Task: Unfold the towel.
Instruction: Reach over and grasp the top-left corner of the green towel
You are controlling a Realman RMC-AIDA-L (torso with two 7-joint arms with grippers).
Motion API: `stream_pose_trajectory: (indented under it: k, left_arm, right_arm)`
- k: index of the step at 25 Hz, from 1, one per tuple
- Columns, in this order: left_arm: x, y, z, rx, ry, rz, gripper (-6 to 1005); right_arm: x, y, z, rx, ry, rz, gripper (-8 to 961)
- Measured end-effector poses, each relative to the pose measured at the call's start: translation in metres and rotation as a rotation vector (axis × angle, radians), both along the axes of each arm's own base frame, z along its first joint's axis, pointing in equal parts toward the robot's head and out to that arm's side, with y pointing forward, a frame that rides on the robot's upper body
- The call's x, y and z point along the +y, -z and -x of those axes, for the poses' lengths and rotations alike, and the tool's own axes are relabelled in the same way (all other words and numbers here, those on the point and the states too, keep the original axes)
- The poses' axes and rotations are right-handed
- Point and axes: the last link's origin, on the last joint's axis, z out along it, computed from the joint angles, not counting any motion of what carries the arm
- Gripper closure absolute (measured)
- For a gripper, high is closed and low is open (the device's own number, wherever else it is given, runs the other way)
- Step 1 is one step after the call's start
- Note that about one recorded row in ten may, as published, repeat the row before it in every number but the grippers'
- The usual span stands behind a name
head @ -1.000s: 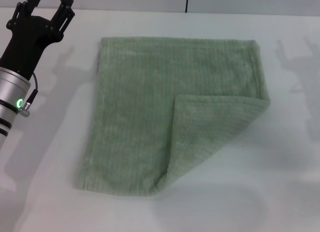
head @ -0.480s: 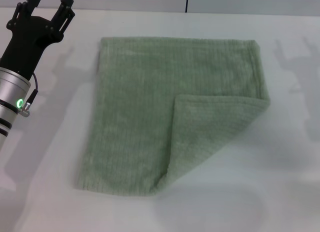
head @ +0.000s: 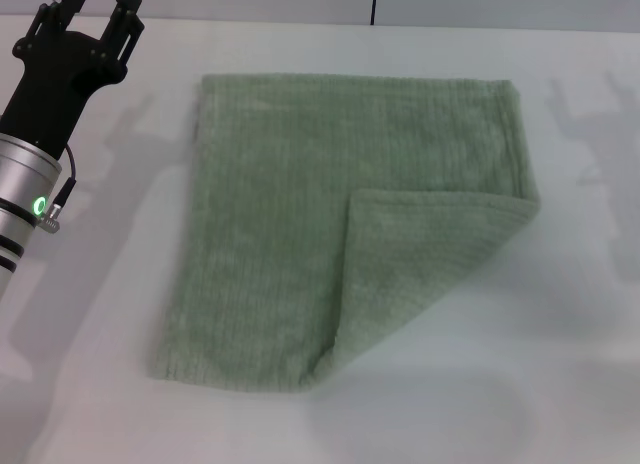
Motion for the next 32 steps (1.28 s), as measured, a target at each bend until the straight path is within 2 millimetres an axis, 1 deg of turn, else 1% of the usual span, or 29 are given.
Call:
stream_pose_trajectory:
  k: [1, 11, 12, 15, 16, 17, 18, 21, 22, 24, 25, 27, 28, 29, 30, 32]
  left_arm:
    - [0.0, 0.0, 0.0, 0.0, 0.0, -0.001, 197]
    - [0.0, 0.001, -0.001, 0.005, 0.005, 0.007, 522]
    - [0.007, 0.008, -0.005, 0.017, 0.001, 0.051, 556]
    - [0.011, 0.012, -0.008, 0.023, -0.004, 0.08, 709]
    - [0.023, 0.024, -0.013, 0.029, -0.036, 0.16, 760]
    - [0.023, 0.024, -0.013, 0.029, -0.036, 0.16, 798]
    - [0.03, 0.03, -0.015, 0.036, -0.054, 0.194, 837]
    - [0.03, 0.03, -0.015, 0.036, -0.054, 0.194, 952]
    - [0.038, 0.036, -0.016, 0.051, -0.093, 0.235, 990]
    - [0.038, 0.036, -0.016, 0.051, -0.093, 0.235, 988]
    - [0.056, 0.051, -0.018, 0.113, -0.193, 0.326, 986]
    - [0.056, 0.051, -0.018, 0.113, -0.193, 0.326, 984]
    - [0.061, 0.055, -0.019, 0.136, -0.225, 0.353, 983]
    - [0.061, 0.055, -0.019, 0.136, -0.225, 0.353, 983]
    - [0.069, 0.063, -0.019, 0.184, -0.288, 0.4, 983]
    - [0.071, 0.065, -0.018, 0.197, -0.305, 0.411, 982]
  right_arm:
    - [0.0, 0.0, 0.0, 0.0, -0.001, 0.0, 215]
    - [0.001, 0.0, 0.001, 0.003, -0.001, -0.002, 214]
    - [0.001, 0.0, 0.001, 0.003, -0.001, -0.002, 214]
    - [0.001, 0.0, 0.001, 0.003, -0.001, -0.002, 214]
    - [0.001, 0.0, 0.001, 0.003, -0.001, 0.001, 214]
    - [0.001, 0.0, 0.001, 0.002, 0.0, 0.003, 214]
    - [0.001, 0.0, 0.001, 0.002, 0.0, 0.003, 215]
    - [0.003, 0.003, 0.0, 0.0, 0.009, 0.02, 215]
    - [0.003, 0.003, 0.0, 0.0, 0.009, 0.02, 215]
    - [0.003, 0.004, 0.001, -0.002, 0.009, 0.027, 215]
    - [0.003, 0.005, 0.001, -0.003, 0.007, 0.031, 215]
    - [0.004, 0.006, 0.003, -0.006, 0.003, 0.038, 216]
    - [0.004, 0.007, 0.003, -0.009, 0.003, 0.043, 216]
    - [0.005, 0.008, 0.003, -0.012, 0.004, 0.049, 215]
    - [0.005, 0.008, 0.003, -0.012, 0.004, 0.049, 215]
    - [0.005, 0.009, 0.004, -0.014, 0.004, 0.052, 214]
